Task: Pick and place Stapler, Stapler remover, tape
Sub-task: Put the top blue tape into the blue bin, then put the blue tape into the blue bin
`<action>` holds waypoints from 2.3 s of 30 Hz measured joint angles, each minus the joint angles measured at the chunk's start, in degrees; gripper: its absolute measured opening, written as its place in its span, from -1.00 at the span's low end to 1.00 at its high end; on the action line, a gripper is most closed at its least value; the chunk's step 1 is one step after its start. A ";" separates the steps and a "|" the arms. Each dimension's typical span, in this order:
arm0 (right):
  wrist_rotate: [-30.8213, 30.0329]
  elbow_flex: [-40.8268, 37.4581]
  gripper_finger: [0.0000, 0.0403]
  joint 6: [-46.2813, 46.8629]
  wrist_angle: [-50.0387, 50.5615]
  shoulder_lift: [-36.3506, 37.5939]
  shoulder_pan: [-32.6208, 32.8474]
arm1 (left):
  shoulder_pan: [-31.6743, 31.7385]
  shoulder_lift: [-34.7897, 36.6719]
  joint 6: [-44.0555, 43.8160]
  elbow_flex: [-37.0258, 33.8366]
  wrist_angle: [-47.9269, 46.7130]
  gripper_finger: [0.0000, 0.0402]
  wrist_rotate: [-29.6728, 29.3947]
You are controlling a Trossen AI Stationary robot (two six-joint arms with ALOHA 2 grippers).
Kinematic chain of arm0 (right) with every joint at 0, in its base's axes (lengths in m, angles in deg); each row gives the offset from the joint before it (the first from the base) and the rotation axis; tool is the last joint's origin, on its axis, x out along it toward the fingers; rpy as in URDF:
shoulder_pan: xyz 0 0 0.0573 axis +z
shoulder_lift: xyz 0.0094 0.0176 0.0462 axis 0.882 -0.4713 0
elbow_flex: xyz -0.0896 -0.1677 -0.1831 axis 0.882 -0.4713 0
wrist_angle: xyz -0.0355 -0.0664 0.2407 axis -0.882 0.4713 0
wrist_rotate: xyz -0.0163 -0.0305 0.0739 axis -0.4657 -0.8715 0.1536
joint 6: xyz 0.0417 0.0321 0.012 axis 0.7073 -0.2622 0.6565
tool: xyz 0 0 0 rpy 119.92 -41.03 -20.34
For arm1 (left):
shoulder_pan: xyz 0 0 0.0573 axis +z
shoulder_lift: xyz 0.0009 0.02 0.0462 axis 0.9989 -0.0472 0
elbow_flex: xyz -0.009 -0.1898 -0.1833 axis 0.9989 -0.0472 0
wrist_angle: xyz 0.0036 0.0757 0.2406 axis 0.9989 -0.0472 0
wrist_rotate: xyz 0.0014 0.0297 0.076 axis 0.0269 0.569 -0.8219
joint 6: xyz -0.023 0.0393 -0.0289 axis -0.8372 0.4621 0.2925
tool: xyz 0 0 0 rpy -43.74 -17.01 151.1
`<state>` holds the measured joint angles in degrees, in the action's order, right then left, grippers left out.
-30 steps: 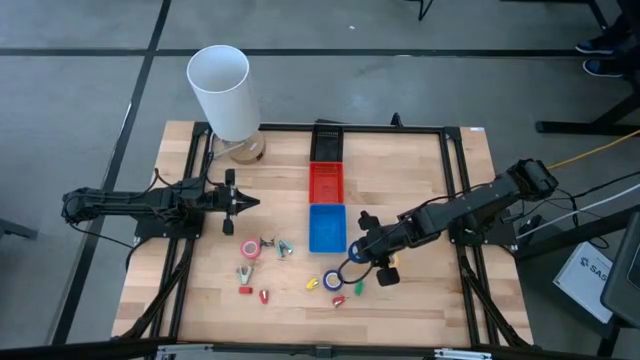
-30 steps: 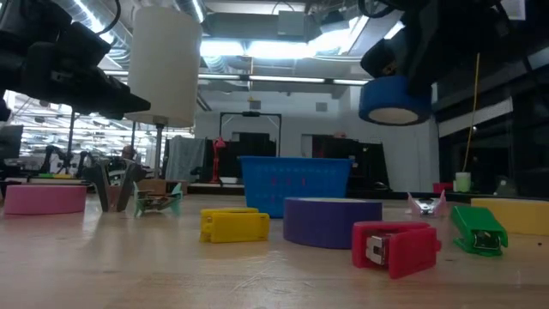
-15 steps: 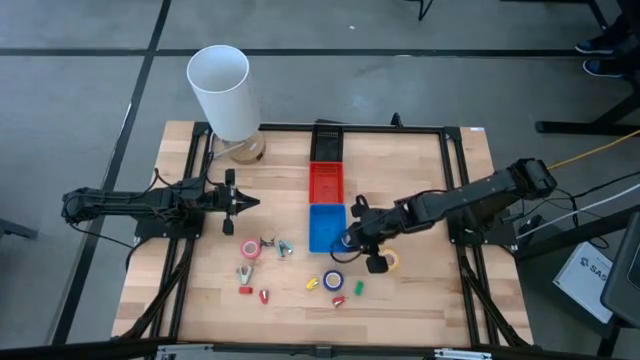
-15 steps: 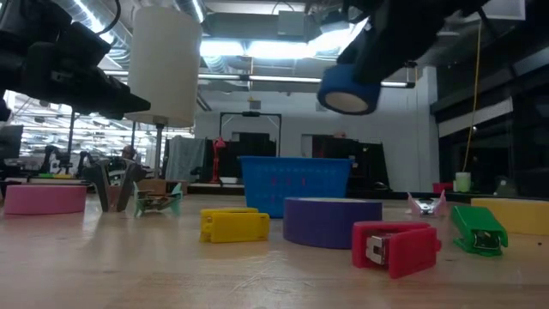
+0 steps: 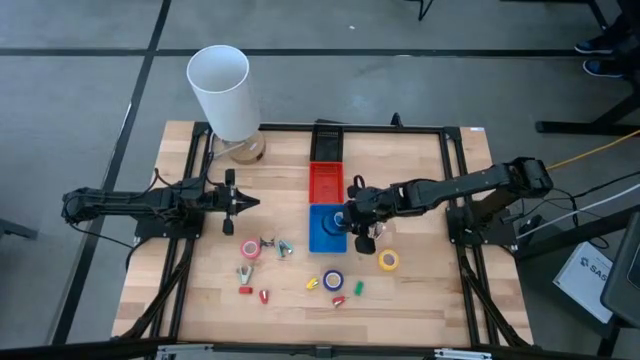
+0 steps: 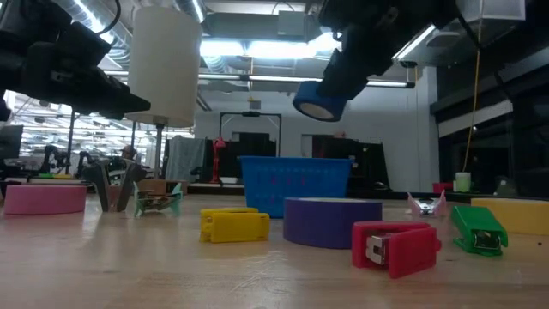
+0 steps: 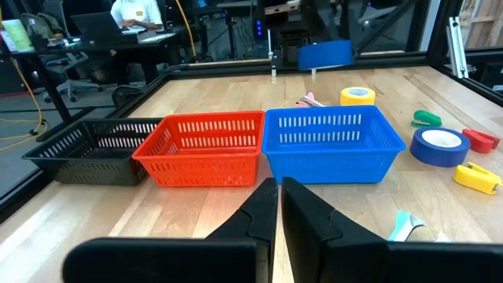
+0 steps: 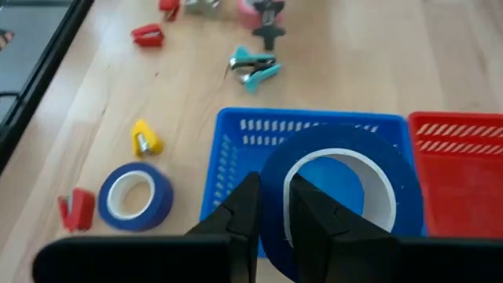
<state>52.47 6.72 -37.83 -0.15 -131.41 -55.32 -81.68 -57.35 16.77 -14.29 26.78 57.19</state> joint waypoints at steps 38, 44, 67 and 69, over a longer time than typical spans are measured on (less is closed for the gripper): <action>0.67 8.02 -0.74 -2.55 0.91 -19.45 -5.36 | -0.01 0.00 0.01 -0.02 0.00 -0.91 0.00; 0.63 8.02 -0.74 -2.71 1.41 -19.43 -5.56 | 0.01 0.00 0.01 -0.02 0.02 -0.92 0.00; 0.58 8.02 -0.25 -3.68 1.30 -19.39 -5.63 | 0.01 0.00 0.01 -0.02 0.00 -0.92 0.00; 0.63 8.02 -0.25 -2.55 1.71 -18.79 -5.63 | -0.01 0.00 -0.01 -0.02 0.00 -0.92 0.00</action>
<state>53.10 14.73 -40.38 1.56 -150.20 -60.95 -81.69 -57.35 16.76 -14.31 26.78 57.19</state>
